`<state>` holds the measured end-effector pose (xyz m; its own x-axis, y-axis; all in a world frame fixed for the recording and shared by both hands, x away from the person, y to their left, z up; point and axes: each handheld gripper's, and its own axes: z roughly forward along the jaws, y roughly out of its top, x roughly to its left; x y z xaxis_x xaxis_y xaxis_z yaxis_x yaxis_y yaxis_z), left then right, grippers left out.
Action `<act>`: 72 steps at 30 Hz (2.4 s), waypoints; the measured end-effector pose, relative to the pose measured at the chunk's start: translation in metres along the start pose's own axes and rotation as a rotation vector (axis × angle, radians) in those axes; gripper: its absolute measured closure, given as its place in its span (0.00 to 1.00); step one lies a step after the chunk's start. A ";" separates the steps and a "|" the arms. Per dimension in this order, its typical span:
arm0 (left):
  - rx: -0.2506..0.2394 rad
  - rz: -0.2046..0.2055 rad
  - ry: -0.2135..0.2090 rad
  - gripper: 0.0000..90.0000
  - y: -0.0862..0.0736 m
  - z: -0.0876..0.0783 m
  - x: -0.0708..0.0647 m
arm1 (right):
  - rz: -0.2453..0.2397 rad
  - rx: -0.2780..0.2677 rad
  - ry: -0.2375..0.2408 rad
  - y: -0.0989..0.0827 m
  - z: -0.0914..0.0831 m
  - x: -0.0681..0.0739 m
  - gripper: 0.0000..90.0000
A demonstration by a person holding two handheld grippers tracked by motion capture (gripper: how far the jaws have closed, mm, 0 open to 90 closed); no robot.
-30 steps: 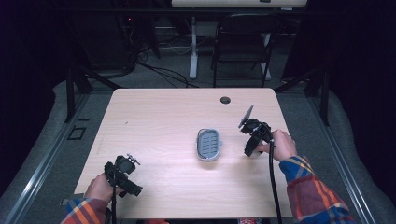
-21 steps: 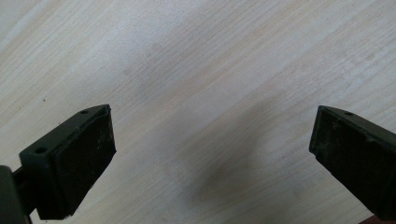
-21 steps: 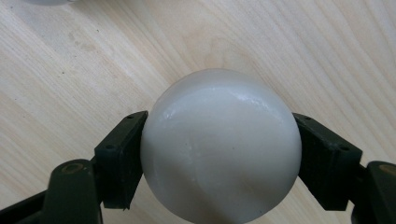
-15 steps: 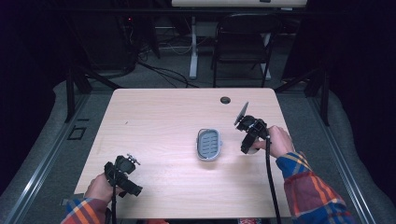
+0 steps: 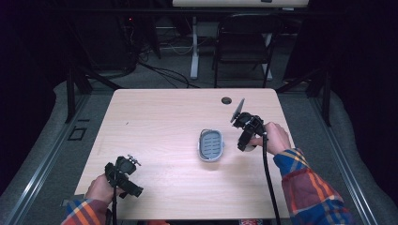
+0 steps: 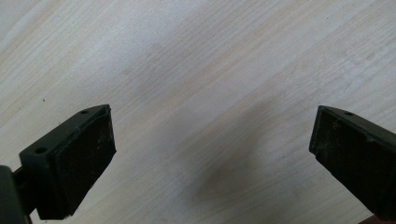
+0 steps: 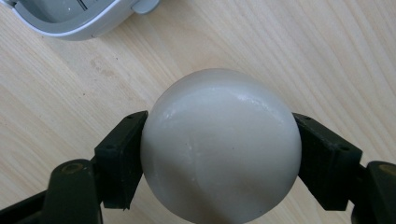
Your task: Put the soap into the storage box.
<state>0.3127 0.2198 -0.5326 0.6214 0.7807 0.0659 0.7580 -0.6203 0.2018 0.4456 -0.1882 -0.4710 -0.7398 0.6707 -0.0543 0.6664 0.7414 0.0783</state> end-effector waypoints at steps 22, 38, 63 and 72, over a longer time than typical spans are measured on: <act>0.000 0.001 -0.001 0.00 0.000 0.000 0.000 | -0.037 -0.003 -0.001 0.026 -0.008 0.012 0.27; 0.000 0.001 -0.003 0.00 0.000 0.000 0.000 | -0.071 0.001 -0.001 0.047 -0.014 0.022 0.27; -0.001 0.003 -0.003 0.00 0.000 0.000 0.000 | -0.134 -0.001 0.023 0.082 -0.007 0.045 0.27; -0.001 0.004 -0.003 0.00 0.000 0.000 0.000 | -0.148 0.011 0.037 0.093 0.003 0.051 0.27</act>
<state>0.3128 0.2200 -0.5326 0.6249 0.7781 0.0640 0.7554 -0.6233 0.2021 0.4701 -0.0849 -0.4694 -0.8329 0.5527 -0.0275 0.5505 0.8326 0.0611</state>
